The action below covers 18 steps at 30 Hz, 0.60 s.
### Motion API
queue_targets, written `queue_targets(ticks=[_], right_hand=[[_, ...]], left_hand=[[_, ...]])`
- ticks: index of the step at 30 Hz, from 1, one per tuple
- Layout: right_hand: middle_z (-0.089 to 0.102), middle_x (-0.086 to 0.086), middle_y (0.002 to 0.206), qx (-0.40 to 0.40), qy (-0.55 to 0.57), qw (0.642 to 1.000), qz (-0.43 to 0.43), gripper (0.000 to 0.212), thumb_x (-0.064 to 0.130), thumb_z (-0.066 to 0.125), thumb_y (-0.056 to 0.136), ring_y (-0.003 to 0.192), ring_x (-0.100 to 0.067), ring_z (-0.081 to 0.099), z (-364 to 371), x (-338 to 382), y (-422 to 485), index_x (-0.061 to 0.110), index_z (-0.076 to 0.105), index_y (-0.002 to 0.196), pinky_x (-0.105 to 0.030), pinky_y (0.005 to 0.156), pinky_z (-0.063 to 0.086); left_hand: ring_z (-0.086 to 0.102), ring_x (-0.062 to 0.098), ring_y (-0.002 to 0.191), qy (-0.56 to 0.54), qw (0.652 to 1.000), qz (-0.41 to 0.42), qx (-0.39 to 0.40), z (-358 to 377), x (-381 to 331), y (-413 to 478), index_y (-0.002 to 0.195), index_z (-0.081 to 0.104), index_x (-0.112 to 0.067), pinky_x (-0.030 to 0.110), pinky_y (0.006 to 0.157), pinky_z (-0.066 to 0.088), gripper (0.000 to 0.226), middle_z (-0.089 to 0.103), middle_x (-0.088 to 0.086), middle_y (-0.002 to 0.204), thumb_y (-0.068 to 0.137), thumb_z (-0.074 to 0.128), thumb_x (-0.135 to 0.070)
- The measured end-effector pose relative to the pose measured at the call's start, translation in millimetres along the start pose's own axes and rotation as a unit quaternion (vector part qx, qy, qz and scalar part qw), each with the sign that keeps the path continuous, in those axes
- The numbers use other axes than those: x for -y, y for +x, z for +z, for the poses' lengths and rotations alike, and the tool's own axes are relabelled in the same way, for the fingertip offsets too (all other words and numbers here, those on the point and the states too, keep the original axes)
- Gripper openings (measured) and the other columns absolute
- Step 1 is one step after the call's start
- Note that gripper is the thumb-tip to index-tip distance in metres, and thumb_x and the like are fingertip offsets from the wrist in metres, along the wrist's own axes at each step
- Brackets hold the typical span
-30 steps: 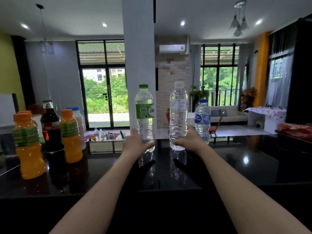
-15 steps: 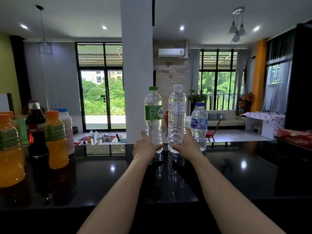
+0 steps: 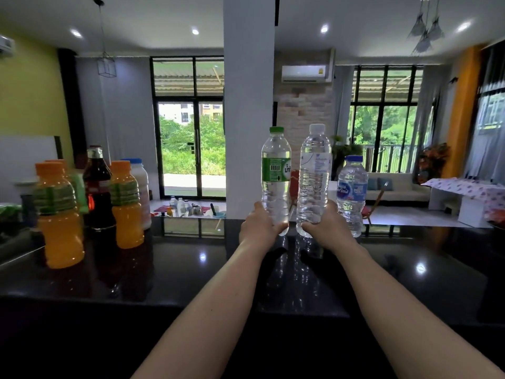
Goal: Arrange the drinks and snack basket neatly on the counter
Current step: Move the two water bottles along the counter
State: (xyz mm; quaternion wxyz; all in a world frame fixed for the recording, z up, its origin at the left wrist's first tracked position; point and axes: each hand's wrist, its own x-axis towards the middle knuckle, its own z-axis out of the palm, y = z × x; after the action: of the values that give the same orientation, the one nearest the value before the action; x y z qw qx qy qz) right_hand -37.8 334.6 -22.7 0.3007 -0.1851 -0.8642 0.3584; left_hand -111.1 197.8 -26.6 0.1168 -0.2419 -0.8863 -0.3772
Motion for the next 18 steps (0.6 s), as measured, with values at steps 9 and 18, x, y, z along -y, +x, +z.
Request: queue_targets(ticks=[9, 18], right_hand=[[0.045, -0.018, 0.141, -0.016, -0.014, 0.999, 0.033, 0.083, 0.017, 0.066, 0.086, 0.124, -0.035, 0.048, 1, 19, -12, 0.003, 0.01, 0.146, -0.039, 0.097, 0.042], [0.031, -0.016, 0.148, -0.021, -0.076, 0.996, -0.046, 0.069, 0.025, 0.059, 0.087, 0.134, -0.035, 0.035, 26, 77, -80, 0.0, 0.028, 0.143, -0.047, 0.103, 0.039]], left_hand=[[0.051, 0.035, 0.119, 0.087, 0.996, 0.018, -0.029, -35, 10, -52, 0.139, 0.031, -0.009, 0.044, 0.093, 0.046, 0.049, 0.043, 0.013, 0.14, 0.095, 0.048, -0.018], [0.063, 0.019, 0.102, 0.15, 0.969, 0.089, -0.177, -116, 58, -106, 0.132, 0.049, -0.018, 0.035, 0.08, 0.056, 0.041, 0.061, 0.002, 0.124, 0.092, 0.046, -0.011]])
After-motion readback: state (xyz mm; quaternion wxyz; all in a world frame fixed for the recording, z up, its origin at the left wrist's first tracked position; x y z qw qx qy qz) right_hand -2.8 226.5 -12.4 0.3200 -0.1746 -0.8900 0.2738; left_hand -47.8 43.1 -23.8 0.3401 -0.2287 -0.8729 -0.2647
